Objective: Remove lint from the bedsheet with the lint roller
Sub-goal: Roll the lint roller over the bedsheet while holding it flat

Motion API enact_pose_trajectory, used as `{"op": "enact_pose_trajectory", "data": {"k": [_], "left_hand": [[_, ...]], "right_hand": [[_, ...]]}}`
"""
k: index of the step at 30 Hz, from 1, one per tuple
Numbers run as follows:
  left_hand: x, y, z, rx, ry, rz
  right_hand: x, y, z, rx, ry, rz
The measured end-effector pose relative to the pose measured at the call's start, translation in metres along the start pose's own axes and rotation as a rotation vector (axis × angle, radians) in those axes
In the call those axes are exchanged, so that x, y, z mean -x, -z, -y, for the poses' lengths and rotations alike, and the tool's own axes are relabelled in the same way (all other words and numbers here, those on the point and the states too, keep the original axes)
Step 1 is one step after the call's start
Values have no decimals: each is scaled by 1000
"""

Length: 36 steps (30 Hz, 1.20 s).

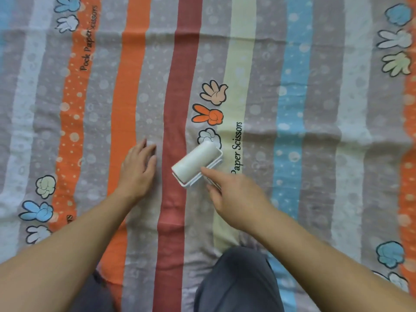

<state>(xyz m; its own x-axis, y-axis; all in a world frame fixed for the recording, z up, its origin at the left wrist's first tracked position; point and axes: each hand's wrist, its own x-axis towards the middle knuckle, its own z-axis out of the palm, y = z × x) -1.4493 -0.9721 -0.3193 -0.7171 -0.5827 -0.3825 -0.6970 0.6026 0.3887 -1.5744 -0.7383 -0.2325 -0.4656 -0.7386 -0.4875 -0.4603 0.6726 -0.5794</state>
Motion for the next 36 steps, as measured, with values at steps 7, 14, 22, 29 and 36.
{"op": "enact_pose_trajectory", "data": {"k": [7, 14, 22, 29, 36], "left_hand": [[13, 16, -13, 33, 92, 3], [21, 9, -54, 94, 45, 138], [12, -29, -59, -81, -99, 170], [9, -44, -57, -162, -131, 230], [-4, -44, -51, 59, -157, 228]], "right_hand": [[-61, -31, 7, 161, -6, 45], [-14, -30, -20, 124, -93, 99], [52, -34, -47, 179, -258, 183], [82, -25, -31, 299, -440, 237], [59, 25, 13, 223, -469, 263]]}}
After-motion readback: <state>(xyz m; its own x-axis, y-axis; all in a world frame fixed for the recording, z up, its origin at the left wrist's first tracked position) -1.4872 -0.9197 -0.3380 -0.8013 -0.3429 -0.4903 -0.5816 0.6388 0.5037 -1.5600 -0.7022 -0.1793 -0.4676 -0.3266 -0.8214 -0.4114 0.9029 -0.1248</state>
